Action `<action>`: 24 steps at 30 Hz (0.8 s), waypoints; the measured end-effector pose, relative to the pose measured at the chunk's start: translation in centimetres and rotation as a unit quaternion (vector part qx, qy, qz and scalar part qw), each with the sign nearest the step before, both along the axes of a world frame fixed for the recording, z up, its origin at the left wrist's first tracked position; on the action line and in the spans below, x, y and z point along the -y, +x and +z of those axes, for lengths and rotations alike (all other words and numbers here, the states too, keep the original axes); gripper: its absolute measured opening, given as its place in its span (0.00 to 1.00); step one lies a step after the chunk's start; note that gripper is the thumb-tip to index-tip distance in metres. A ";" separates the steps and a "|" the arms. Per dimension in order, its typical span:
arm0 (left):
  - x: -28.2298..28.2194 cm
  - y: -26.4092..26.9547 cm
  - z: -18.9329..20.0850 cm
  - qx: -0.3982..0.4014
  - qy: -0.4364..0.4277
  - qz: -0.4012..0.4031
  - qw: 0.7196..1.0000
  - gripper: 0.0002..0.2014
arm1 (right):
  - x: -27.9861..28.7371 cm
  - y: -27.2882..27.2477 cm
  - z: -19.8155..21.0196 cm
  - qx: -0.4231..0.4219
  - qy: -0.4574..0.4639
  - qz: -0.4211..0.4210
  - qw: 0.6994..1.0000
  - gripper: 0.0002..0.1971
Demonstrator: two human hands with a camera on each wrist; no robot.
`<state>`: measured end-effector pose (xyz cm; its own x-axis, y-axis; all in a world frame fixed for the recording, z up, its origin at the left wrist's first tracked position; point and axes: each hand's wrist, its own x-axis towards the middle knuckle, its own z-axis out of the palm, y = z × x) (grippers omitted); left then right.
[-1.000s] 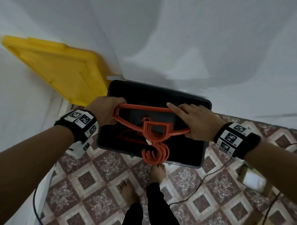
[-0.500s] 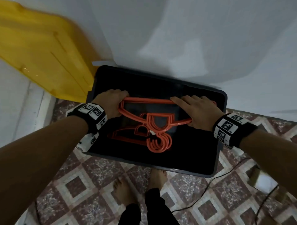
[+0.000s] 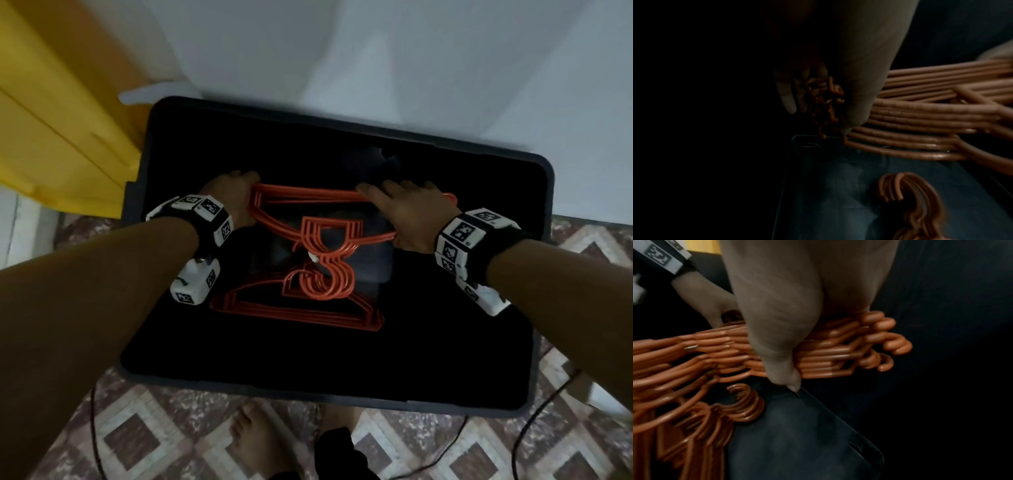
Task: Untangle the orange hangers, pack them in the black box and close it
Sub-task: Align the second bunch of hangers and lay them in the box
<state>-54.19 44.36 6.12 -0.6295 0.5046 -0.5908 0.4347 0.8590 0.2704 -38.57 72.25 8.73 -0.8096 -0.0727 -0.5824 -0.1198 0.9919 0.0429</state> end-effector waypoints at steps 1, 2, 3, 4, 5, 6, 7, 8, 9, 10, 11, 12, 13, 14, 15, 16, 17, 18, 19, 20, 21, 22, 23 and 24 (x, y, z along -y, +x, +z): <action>-0.1 -0.1 -0.8 0.003 -0.001 0.000 1.000 0.24 | -0.1 -0.1 -0.7 0.004 0.002 -0.005 1.000 0.59; -0.2 -0.3 -1.6 0.006 -0.001 0.000 1.000 0.23 | -0.2 -0.1 -1.3 0.007 0.003 -0.011 1.000 0.58; -0.3 -0.4 -2.2 0.010 -0.002 -0.002 1.000 0.23 | -0.2 -0.1 -1.9 0.008 0.004 -0.019 1.000 0.58; -0.5 -0.6 -3.1 0.014 -0.001 -0.003 1.000 0.23 | -0.3 0.0 -2.6 0.009 0.007 -0.027 1.000 0.57; -0.6 -0.7 -3.7 0.019 -0.002 -0.002 1.000 0.24 | -0.2 0.2 -3.1 0.008 0.009 -0.035 0.999 0.57; -0.8 -0.9 -4.5 0.022 -0.001 -0.001 1.000 0.24 | -0.1 0.5 -3.8 0.006 0.011 -0.044 0.999 0.56; -1.0 -0.9 -4.9 0.024 -0.001 0.003 1.000 0.25 | 0.0 0.7 -4.5 0.006 0.014 -0.050 0.999 0.57; -1.2 -0.9 -5.3 0.023 0.002 0.003 1.000 0.26 | 0.2 1.1 -5.1 0.007 0.017 -0.057 0.998 0.58; -1.5 -0.9 -5.7 0.023 0.002 0.004 1.000 0.26 | 0.3 1.4 -5.8 0.007 0.022 -0.062 0.998 0.60; -1.6 -1.0 -6.1 0.023 0.002 0.004 1.000 0.28 | 0.3 1.7 -6.4 0.005 0.026 -0.068 0.997 0.61; -1.8 -1.0 -6.4 0.023 0.001 0.005 1.000 0.29 | 0.4 2.0 -7.1 0.005 0.026 -0.077 0.997 0.61; -2.0 -0.9 -6.7 0.022 0.001 0.007 1.000 0.30 | 0.4 2.1 -7.7 0.009 0.022 -0.088 0.996 0.61; -2.1 -0.9 -6.7 0.022 0.002 0.009 1.000 0.31 | 0.4 2.2 -8.1 0.013 0.016 -0.102 0.995 0.60; -2.2 -0.9 -7.1 0.022 0.004 0.012 1.000 0.31 | 0.3 2.2 -8.5 0.018 0.012 -0.113 0.993 0.60; -2.3 -0.9 -7.1 0.026 0.007 0.018 0.999 0.30 | 0.2 2.2 -8.8 0.023 0.006 -0.120 0.992 0.60; -2.3 -0.9 -7.2 0.027 0.014 0.022 0.999 0.30 | 0.0 2.3 -9.0 0.029 -0.004 -0.126 0.992 0.60; -2.2 -0.8 -6.8 0.029 0.021 0.031 0.999 0.30 | -0.3 2.3 -9.0 0.032 -0.015 -0.131 0.991 0.60; -2.1 -0.9 -6.8 0.025 0.031 0.045 0.998 0.31 | -0.5 2.3 -8.9 0.031 -0.025 -0.132 0.991 0.59; -2.0 -0.7 -6.7 0.022 0.042 0.066 0.997 0.32 | -0.9 2.4 -8.6 0.028 -0.030 -0.128 0.991 0.57; -1.7 -0.6 -6.6 0.021 0.054 0.090 0.994 0.33 | -1.4 2.4 -8.2 0.022 -0.033 -0.122 0.992 0.56; -1.5 -0.3 -6.4 0.026 0.061 0.117 0.991 0.34 | -1.8 2.3 -7.8 0.017 -0.036 -0.118 0.992 0.54; -1.3 0.1 -6.5 0.033 0.060 0.144 0.987 0.35 | -2.1 2.2 -7.3 0.013 -0.036 -0.113 0.993 0.52; -1.2 0.5 -6.4 0.042 0.058 0.162 0.984 0.35 | -2.4 2.1 -6.9 0.012 -0.031 -0.106 0.994 0.51; -1.1 0.7 -6.6 0.052 0.059 0.171 0.982 0.33 | -2.6 1.8 -6.5 0.010 -0.020 -0.098 0.995 0.51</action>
